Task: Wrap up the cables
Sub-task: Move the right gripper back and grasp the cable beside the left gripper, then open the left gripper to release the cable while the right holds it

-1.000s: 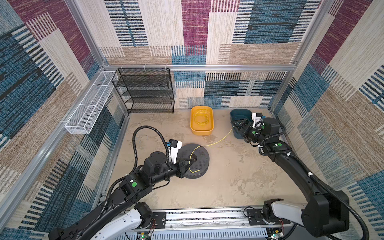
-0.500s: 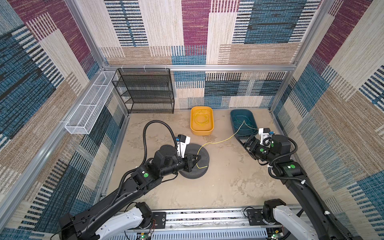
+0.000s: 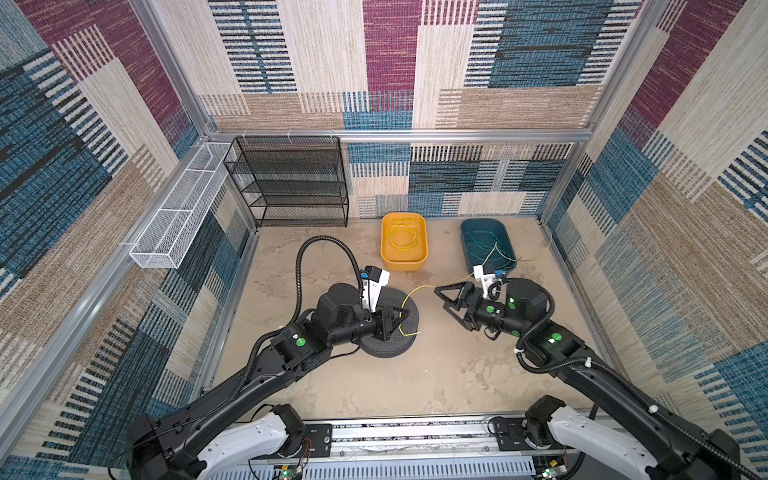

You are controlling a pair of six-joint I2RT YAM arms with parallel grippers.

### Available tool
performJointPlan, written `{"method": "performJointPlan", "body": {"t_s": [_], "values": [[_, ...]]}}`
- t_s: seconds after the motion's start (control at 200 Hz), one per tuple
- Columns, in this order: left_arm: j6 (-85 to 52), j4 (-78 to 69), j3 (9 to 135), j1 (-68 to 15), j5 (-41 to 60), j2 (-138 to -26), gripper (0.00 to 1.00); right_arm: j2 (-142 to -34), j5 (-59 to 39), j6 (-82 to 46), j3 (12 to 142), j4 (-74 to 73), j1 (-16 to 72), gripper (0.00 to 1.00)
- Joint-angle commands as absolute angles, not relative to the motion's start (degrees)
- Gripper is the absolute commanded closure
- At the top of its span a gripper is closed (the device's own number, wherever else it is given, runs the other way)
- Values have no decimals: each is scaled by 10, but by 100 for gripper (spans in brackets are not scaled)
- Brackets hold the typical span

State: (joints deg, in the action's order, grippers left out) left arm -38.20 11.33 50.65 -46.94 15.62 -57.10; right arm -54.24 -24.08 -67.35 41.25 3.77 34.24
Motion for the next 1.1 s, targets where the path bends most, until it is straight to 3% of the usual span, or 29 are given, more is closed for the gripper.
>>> {"method": "performJointPlan", "body": {"t_s": [0.0,0.065,0.17,0.31,0.351,0.441,0.586,0.731,0.881,0.997,1.097], "values": [[-349,125,517,-469,167,-573,100,-587,-194,-691,446,-52,385,18],[-344,133,517,-469,173,-573,100,-607,-189,-697,456,-68,402,26],[-338,141,511,-469,173,-569,100,-625,-187,-715,456,-91,420,57],[-336,136,504,-469,170,-566,100,-638,-189,-720,463,-92,435,85],[-334,136,505,-469,170,-566,100,-641,-190,-719,469,-89,436,86],[-328,135,506,-469,171,-567,100,-653,-199,-718,480,-88,437,73],[-323,139,505,-469,171,-568,100,-670,-206,-721,484,-92,439,75],[-313,150,507,-468,168,-566,100,-674,-200,-718,494,-95,440,100],[-292,187,509,-469,162,-541,45,-659,-181,-713,498,-91,440,100],[-294,192,469,-469,127,-477,29,-647,-167,-717,493,-92,440,100],[-305,179,426,-469,102,-421,24,-641,-163,-726,486,-97,440,100]]}}
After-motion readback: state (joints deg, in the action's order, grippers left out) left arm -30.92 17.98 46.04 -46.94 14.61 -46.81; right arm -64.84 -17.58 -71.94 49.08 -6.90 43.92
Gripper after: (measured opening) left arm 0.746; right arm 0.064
